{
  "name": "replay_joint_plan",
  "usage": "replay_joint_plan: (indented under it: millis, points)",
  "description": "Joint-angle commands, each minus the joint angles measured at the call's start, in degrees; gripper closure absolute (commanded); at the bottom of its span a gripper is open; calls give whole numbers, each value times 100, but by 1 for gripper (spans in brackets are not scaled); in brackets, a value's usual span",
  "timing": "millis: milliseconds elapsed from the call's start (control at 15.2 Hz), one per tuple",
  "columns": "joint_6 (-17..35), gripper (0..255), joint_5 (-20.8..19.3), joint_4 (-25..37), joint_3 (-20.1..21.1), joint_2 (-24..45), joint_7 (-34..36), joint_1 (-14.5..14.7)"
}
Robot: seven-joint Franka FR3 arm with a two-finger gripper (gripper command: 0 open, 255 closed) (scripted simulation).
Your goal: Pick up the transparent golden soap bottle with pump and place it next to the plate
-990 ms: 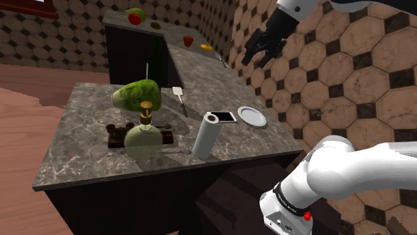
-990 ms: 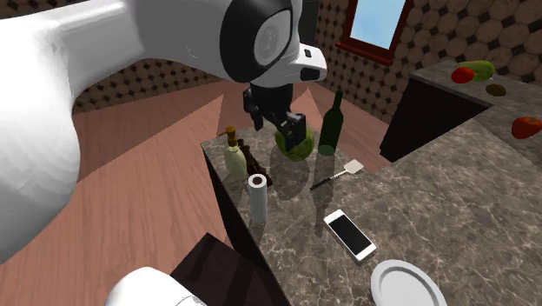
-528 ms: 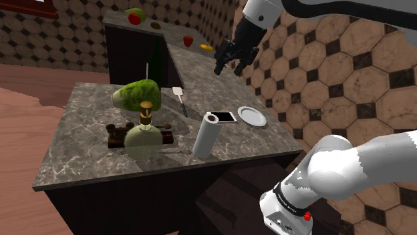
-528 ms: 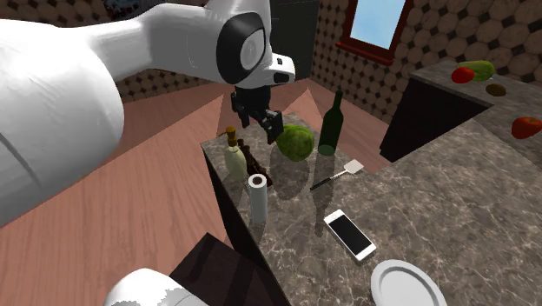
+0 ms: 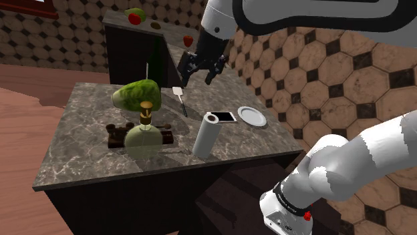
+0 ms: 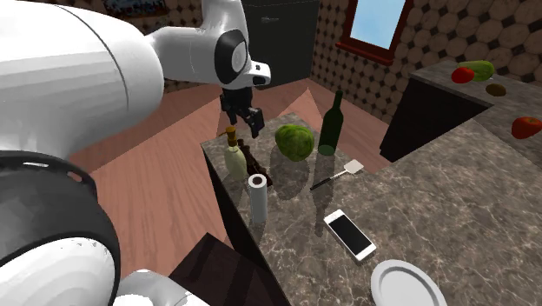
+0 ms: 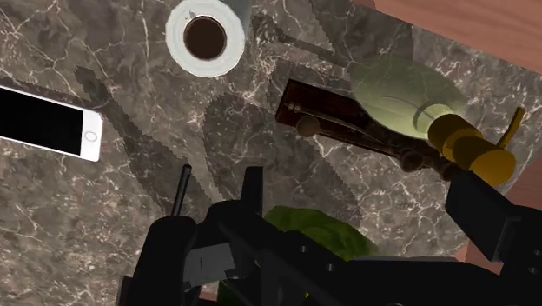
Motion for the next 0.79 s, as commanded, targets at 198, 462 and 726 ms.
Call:
replay_joint_plan:
  millis: [198, 462, 726]
  points:
    - [285, 0, -278, 551, 432, 989, 557, 69]
    - [417, 0, -639, 1094, 722, 1833, 1062, 186]
    - [444, 0, -1025, 1663, 890, 2617, 1503, 365]
